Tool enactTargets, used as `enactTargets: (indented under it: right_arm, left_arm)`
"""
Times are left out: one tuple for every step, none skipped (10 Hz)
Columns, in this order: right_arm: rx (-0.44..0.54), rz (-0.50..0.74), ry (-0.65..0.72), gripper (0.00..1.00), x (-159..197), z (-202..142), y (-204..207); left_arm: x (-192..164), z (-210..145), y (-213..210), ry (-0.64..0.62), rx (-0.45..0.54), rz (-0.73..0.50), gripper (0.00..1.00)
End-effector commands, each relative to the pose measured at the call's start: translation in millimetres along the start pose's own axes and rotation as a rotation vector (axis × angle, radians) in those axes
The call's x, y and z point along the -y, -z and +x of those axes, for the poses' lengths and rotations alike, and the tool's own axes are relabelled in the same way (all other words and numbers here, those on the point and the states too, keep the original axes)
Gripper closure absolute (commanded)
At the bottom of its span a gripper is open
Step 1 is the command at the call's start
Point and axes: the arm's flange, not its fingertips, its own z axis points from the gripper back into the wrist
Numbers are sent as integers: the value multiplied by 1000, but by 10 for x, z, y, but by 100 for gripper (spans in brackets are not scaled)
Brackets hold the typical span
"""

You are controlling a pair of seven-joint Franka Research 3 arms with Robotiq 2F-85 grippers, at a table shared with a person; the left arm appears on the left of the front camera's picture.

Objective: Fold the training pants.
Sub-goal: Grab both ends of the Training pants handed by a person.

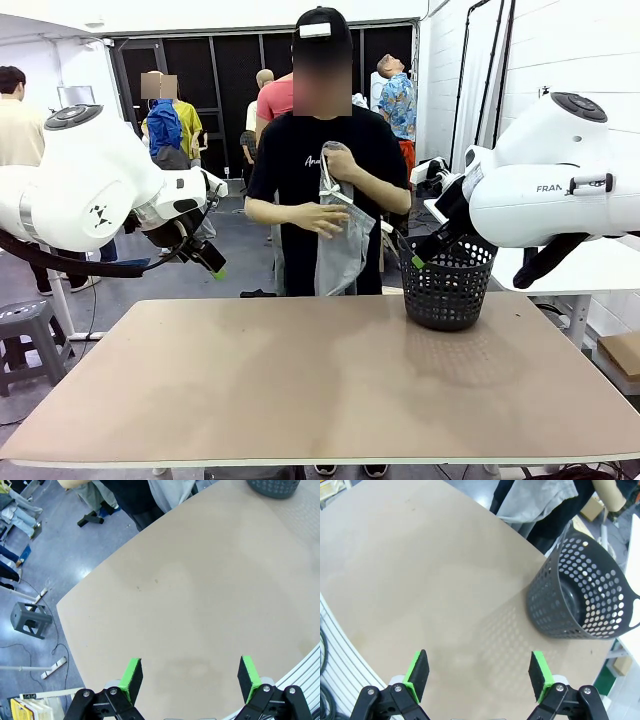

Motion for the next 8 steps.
enactTargets:
  right_arm:
    - [0, 2, 1, 0, 5, -2, 3]
    - [0, 2, 1, 0, 5, -2, 3]
    - [0, 2, 1, 0, 5, -2, 3]
    - [0, 2, 1, 0, 5, -2, 3]
    - [0, 2, 1, 0, 5, -2, 3]
    - [0, 2, 1, 0, 5, -2, 3]
    - [0, 2, 1, 0, 5, -2, 3]
    - [0, 2, 1, 0, 5, -2, 3]
  left_arm:
    - [-12, 12, 3, 5, 0, -4, 0]
    - [-12, 12, 3, 5, 0, -4, 0]
    - [-12, 12, 3, 5, 0, -4, 0]
    - [-12, 12, 3, 5, 0, -4, 0]
    - [-12, 12, 3, 5, 0, -4, 0]
    - [-12, 12, 3, 5, 0, -4, 0]
    - [-12, 12, 3, 5, 0, -4, 0]
    - [-12, 12, 3, 5, 0, -4, 0]
